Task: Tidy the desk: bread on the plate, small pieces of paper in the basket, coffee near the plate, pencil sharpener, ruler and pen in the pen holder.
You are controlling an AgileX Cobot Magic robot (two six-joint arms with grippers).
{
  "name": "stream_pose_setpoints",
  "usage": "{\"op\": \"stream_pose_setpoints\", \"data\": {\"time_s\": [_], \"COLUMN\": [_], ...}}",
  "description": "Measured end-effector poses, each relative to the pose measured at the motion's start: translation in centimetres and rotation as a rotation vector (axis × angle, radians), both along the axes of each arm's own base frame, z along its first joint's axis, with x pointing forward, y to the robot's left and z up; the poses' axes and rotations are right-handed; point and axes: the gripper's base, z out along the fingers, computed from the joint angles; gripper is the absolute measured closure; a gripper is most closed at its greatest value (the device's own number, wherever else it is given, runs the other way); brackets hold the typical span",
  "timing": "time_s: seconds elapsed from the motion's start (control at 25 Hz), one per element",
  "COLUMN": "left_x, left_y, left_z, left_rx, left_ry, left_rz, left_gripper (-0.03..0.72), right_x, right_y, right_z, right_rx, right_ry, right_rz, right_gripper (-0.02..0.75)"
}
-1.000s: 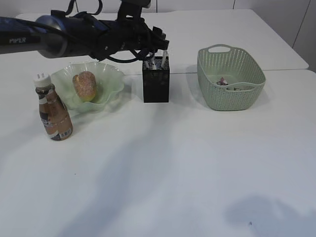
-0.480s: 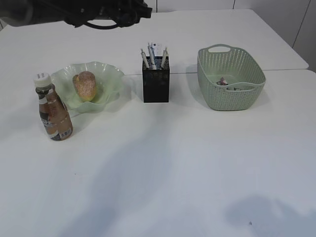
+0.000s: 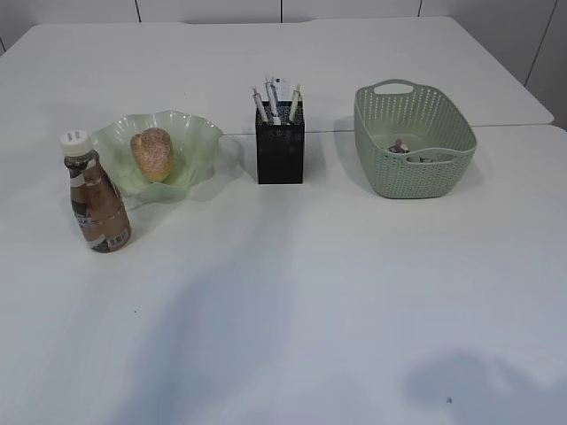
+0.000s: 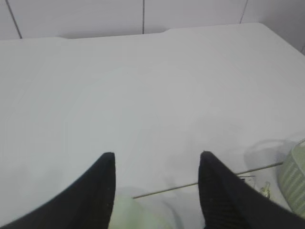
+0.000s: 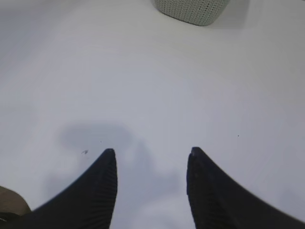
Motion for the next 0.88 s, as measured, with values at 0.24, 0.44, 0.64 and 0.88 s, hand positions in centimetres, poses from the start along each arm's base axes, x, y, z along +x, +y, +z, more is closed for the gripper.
{"op": "stream_pose_setpoints", "data": {"time_s": [0.24, 0.44, 0.64, 0.88], "left_x": [-2.3, -4.9, -7.8, -10.7], "left_y": [3.4, 5.1, 5.5, 5.7], "left_z": [3.1, 5.0, 5.9, 6.1], "left_rx": [0.042, 0.11, 0.133, 0.164], "left_ry": [0.088, 0.19, 0.347, 0.545], "left_rz": [0.082, 0.107, 0.073, 0.006], "left_gripper": [0.322, 0.319, 0.321, 0.322], "right_x": [-0.4, -1.1, -1.5, -1.6], "right_y": [-0.1, -0.4, -0.5, -0.5], "right_z": [-0.1, -0.1, 0.0, 0.0], "right_rx": [0.009, 0.021, 0.032, 0.034], "right_ry": [-0.015, -0.049, -0.074, -0.078], "right_rz": [0.0, 0.0, 0.001, 0.001], "right_gripper": [0.351, 0.351, 0.351, 0.351]}}
